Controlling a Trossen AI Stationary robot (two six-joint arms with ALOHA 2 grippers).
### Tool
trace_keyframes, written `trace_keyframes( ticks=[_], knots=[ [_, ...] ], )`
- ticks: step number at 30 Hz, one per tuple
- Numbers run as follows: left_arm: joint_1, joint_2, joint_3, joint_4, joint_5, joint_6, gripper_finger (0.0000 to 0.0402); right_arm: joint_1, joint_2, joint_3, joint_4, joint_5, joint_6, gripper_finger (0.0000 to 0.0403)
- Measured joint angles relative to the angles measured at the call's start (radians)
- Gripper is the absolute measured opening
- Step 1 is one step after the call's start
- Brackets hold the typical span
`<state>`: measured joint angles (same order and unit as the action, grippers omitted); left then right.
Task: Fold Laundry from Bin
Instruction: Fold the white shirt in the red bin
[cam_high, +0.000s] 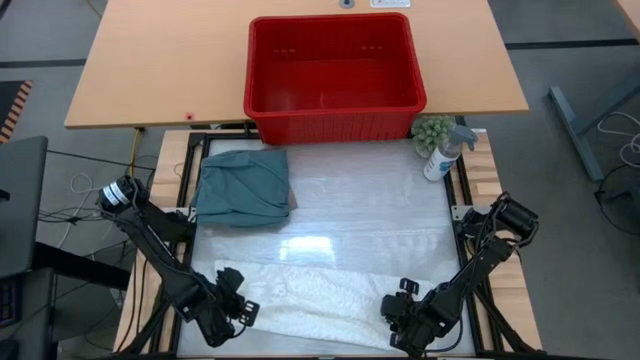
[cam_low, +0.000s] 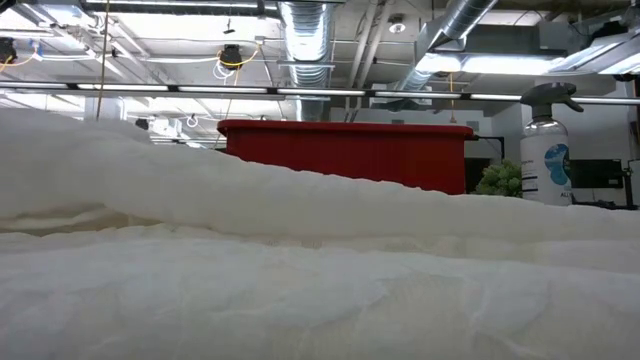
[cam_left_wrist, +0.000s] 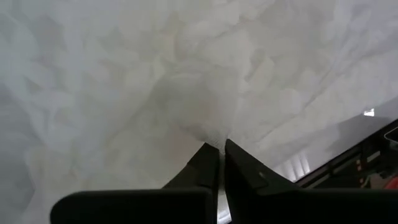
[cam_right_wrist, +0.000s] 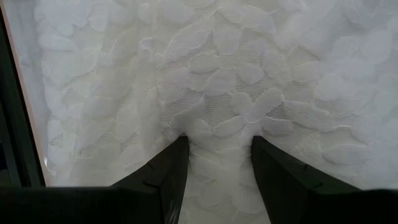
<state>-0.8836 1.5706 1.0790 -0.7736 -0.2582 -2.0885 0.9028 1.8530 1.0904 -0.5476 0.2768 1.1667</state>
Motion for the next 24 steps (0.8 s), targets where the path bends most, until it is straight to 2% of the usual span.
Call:
trace_keyframes(
  ticks=[8,14,19,22,24],
  knots=[
    [-0.001,0.001,-0.002,0.008,0.018,0.089,0.0014,0.000,0.000,0.000,0.000,0.001,0.000,0.0203],
    [0.004,0.001,-0.002,-0.007,0.045,0.140,0.0084,0.000,0.000,0.000,0.001,0.008,0.003,0.0203],
    [0.007,0.001,-0.003,-0.138,0.142,0.050,0.0136,0.000,0.000,0.000,0.002,0.009,0.003,0.0203],
    [-0.009,-0.009,-0.004,-0.207,0.206,0.031,0.0143,0.000,0.000,0.000,0.002,0.010,0.003,0.0203],
    [-0.020,-0.031,-0.004,-0.220,0.202,0.014,0.0142,0.000,0.000,0.000,0.002,0.011,0.003,0.0203]
  ],
)
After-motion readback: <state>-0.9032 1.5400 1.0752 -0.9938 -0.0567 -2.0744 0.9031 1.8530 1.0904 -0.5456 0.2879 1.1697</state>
